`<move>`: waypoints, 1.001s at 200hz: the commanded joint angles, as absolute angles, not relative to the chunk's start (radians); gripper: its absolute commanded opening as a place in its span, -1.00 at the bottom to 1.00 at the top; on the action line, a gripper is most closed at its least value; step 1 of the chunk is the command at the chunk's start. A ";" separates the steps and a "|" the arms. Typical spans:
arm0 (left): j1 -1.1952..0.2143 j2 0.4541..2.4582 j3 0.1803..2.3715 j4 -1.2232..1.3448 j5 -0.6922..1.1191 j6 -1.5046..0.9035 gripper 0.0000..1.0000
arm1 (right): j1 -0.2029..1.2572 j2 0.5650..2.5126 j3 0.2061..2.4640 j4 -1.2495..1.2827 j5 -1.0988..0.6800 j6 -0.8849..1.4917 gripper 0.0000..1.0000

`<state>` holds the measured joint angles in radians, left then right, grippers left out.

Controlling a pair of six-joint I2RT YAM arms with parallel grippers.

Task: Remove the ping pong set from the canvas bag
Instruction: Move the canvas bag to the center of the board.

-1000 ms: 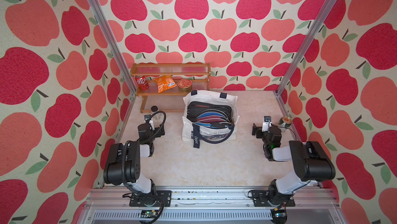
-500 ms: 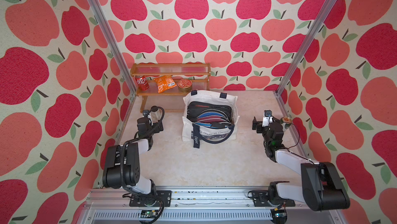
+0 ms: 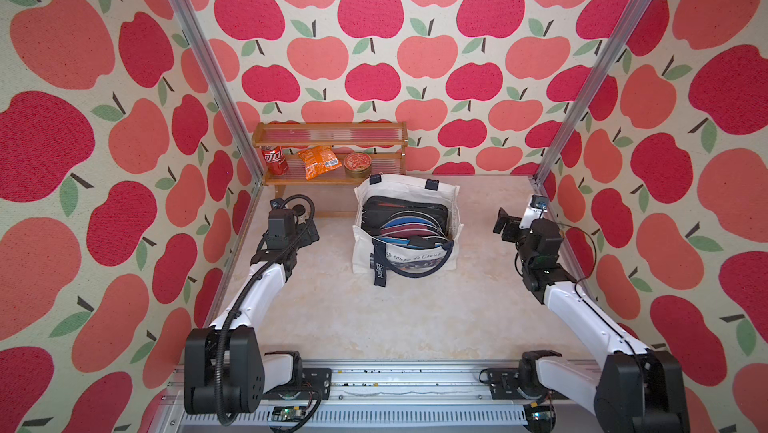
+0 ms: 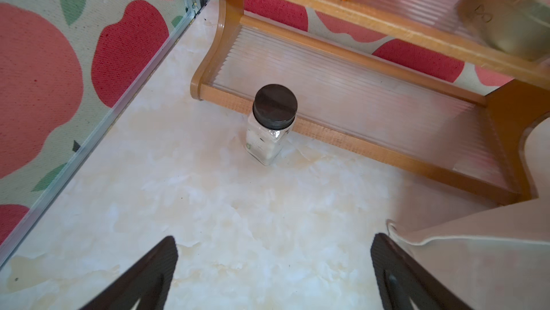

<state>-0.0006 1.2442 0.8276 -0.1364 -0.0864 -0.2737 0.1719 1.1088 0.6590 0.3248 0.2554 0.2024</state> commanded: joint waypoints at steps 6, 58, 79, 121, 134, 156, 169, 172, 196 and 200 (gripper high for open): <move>-0.007 1.204 0.931 -0.363 0.011 -0.342 0.99 | 0.208 1.071 0.767 0.146 0.144 0.315 0.98; -0.097 1.150 1.070 -0.423 0.155 -0.291 0.99 | 0.366 1.109 0.933 0.016 0.084 0.316 0.97; -0.159 1.151 1.125 -0.401 0.179 -0.236 0.99 | 0.433 1.144 0.986 -0.034 0.075 0.328 0.95; -0.276 1.243 1.268 -0.410 0.215 -0.036 0.99 | 0.509 1.201 1.031 -0.109 0.072 0.368 0.90; -0.302 1.289 1.327 -0.441 0.230 0.030 0.99 | 0.523 1.235 1.063 -0.150 0.072 0.366 0.87; -0.343 1.366 1.415 -0.487 0.231 0.107 0.99 | 0.534 1.286 1.116 -0.239 0.122 0.365 0.78; -0.358 1.403 1.451 -0.496 0.233 0.137 0.99 | 0.534 1.314 1.144 -0.276 0.133 0.360 0.69; -0.360 1.411 1.460 -0.498 0.236 0.144 0.99 | 0.534 1.322 1.153 -0.286 0.132 0.358 0.67; -0.378 1.468 1.524 -0.529 0.256 0.192 0.99 | 0.534 1.381 1.226 -0.355 0.108 0.354 0.46; -0.380 1.476 1.533 -0.535 0.258 0.200 0.99 | 0.534 1.388 1.232 -0.358 0.101 0.353 0.39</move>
